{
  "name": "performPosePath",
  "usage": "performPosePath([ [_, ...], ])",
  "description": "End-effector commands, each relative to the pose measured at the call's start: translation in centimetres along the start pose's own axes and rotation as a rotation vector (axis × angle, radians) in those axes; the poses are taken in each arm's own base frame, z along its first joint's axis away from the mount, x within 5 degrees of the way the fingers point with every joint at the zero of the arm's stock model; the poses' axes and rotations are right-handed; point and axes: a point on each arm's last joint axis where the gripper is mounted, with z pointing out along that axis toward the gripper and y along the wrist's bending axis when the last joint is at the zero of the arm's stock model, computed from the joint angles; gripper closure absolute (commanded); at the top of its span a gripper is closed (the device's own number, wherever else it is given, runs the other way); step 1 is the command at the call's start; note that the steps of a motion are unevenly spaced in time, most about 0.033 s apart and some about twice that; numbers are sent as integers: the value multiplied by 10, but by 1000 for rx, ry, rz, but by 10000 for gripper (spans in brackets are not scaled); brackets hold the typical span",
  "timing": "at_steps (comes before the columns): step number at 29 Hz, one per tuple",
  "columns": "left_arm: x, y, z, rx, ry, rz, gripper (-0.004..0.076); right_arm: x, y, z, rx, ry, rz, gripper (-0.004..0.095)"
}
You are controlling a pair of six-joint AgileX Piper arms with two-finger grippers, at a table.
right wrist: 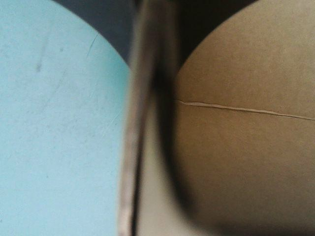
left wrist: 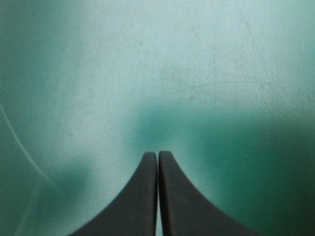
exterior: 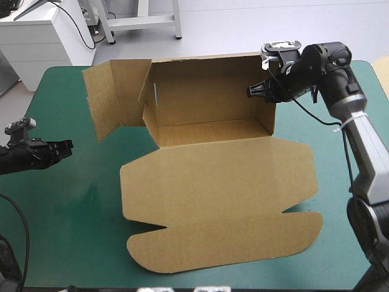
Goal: Fold the box
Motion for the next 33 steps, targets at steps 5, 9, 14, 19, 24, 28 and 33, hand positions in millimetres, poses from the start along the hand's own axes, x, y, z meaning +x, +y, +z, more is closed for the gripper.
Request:
performPosePath([
  [5,-10,-13,-14,48,-83,-10,731,48,23,-42,-25,21,-4,907],
  [9,-10,-14,-14,51,-83,-11,732,64,24,-31,-46,89,53,907],
  [14,-10,-14,-14,60,-74,-10,732,78,26,-16,-85,168,127,907],
  [19,-10,-15,-14,65,-74,-12,731,101,24,0,-86,262,141,907],
  [24,-11,-16,-14,79,-86,-26,731,109,16,10,-13,298,121,907],
  [28,-11,-17,-14,81,-87,-27,732,99,9,14,60,275,70,907],
  [33,-11,-17,-14,83,-84,-27,732,85,8,29,63,288,19,907],
])
